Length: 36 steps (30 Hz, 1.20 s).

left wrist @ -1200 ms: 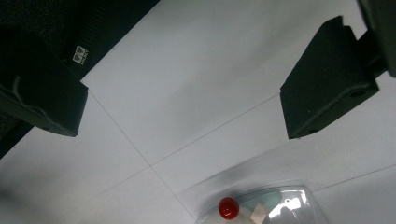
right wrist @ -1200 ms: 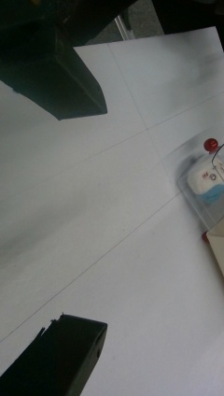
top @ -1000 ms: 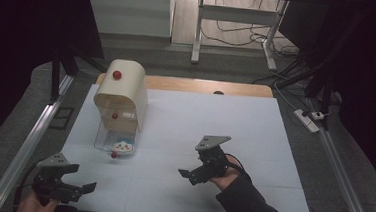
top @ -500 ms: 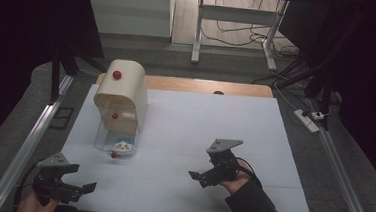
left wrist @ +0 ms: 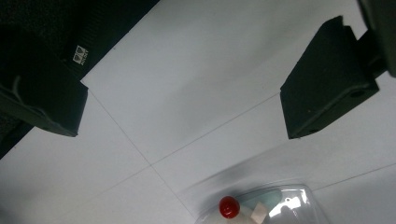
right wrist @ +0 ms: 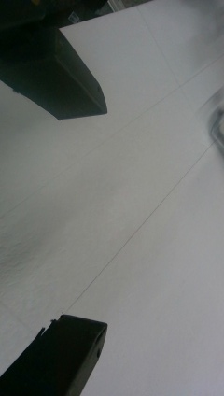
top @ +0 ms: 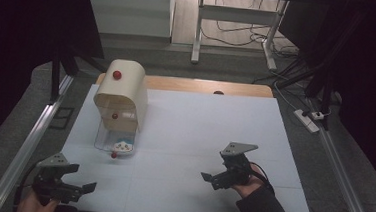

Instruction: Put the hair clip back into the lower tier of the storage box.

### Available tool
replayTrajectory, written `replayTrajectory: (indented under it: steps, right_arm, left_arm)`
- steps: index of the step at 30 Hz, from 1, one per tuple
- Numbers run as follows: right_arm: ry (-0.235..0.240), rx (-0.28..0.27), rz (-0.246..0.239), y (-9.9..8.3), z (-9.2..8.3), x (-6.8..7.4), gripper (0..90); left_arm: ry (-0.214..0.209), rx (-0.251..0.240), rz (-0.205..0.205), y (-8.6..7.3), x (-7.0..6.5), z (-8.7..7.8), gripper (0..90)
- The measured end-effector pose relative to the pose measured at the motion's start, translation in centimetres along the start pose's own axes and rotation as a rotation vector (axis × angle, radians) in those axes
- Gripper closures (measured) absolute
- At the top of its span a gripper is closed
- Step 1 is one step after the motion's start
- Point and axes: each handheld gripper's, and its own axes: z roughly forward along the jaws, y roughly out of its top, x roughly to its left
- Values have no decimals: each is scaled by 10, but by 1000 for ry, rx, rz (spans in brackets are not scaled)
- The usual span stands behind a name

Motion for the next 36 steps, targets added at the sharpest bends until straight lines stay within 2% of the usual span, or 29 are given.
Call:
replayTrajectory:
  steps: [11, 18, 22, 36]
  right_arm:
    - [-33, 4, 50, -14, -13, -7, 0]
    - [-58, 5, 65, -20, -21, -9, 0]
    - [-83, 6, 58, -24, -26, -8, 0]
    - [-150, 27, 119, -43, -42, -21, 0]
  left_arm:
    - [0, 0, 1, 0, 0, 0, 8]
    - [0, 0, 2, 0, 0, 0, 8]
    - [0, 0, 3, 0, 0, 0, 8]
    - [0, 0, 8, 1, 0, 0, 8]
